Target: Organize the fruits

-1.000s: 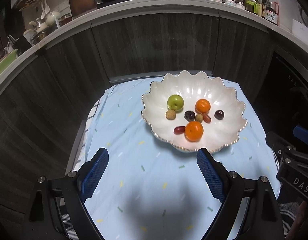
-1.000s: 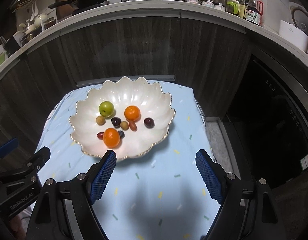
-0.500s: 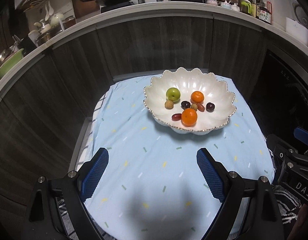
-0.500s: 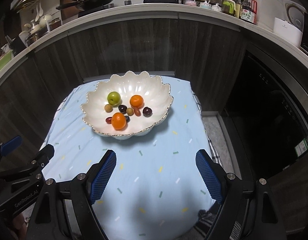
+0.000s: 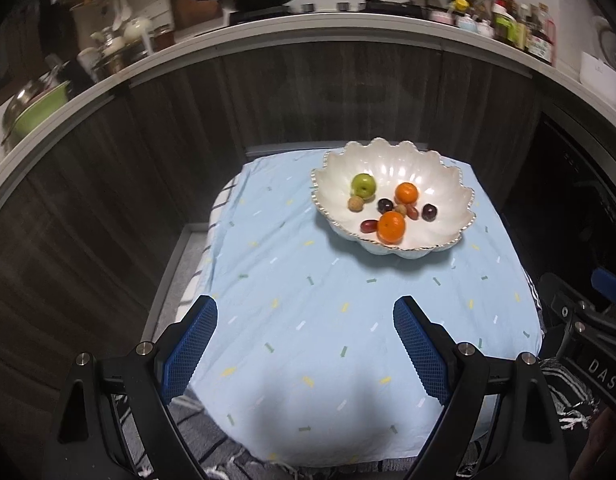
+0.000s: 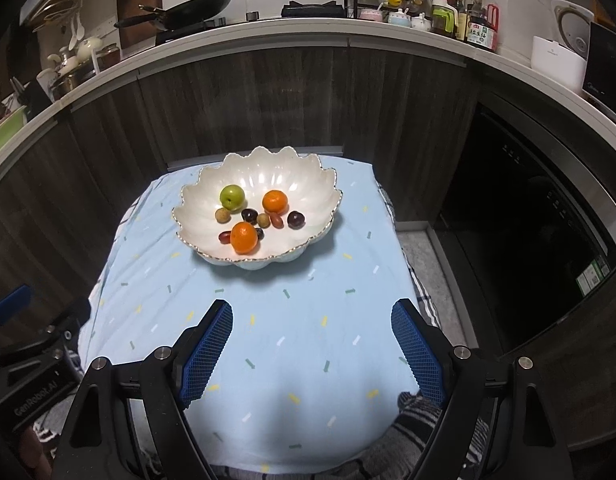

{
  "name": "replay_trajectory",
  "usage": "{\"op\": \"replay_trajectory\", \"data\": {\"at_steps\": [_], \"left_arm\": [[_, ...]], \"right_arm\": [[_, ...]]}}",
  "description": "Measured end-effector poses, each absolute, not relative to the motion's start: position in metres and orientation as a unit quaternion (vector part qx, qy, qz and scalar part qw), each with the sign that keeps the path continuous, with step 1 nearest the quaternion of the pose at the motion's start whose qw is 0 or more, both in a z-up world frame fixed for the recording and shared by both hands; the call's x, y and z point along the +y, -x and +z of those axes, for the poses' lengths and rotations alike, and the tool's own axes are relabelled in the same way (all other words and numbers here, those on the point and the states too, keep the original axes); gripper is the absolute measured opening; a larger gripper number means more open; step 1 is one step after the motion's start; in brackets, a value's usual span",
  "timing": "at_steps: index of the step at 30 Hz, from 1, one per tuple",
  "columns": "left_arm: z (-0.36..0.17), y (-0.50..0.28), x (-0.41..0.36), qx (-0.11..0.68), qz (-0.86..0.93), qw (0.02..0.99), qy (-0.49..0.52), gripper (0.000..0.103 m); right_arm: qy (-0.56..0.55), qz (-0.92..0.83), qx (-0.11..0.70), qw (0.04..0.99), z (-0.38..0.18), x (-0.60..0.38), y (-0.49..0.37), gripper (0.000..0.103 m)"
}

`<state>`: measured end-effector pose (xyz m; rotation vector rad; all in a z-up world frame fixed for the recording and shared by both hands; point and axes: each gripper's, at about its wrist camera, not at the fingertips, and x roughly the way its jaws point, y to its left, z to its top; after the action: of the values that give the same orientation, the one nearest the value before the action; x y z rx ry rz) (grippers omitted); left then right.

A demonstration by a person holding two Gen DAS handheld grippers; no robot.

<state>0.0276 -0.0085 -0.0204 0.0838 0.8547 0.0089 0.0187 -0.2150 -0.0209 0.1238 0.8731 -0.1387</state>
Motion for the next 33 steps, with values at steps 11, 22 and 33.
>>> {"op": "replay_trajectory", "data": {"at_steps": [11,22,33], "left_arm": [[-0.023,-0.0215,-0.0016,0.427,0.003,0.904,-0.04,0.09],[-0.0254,-0.0215,0.0018,0.432,0.006,0.901,-0.034,0.09],[-0.0254,-0.022,-0.0002,0.431,0.003,0.902,-0.037,0.09]], "right_arm": [[-0.05,-0.069,0.425,0.901,-0.0161,-0.2092,-0.0095,0.082],[-0.044,-0.075,0.419,0.904,-0.0128,-0.2083,-0.0096,0.082],[-0.048,-0.074,0.417,0.905,-0.0111,-0.2102,-0.0092,0.082]]}}
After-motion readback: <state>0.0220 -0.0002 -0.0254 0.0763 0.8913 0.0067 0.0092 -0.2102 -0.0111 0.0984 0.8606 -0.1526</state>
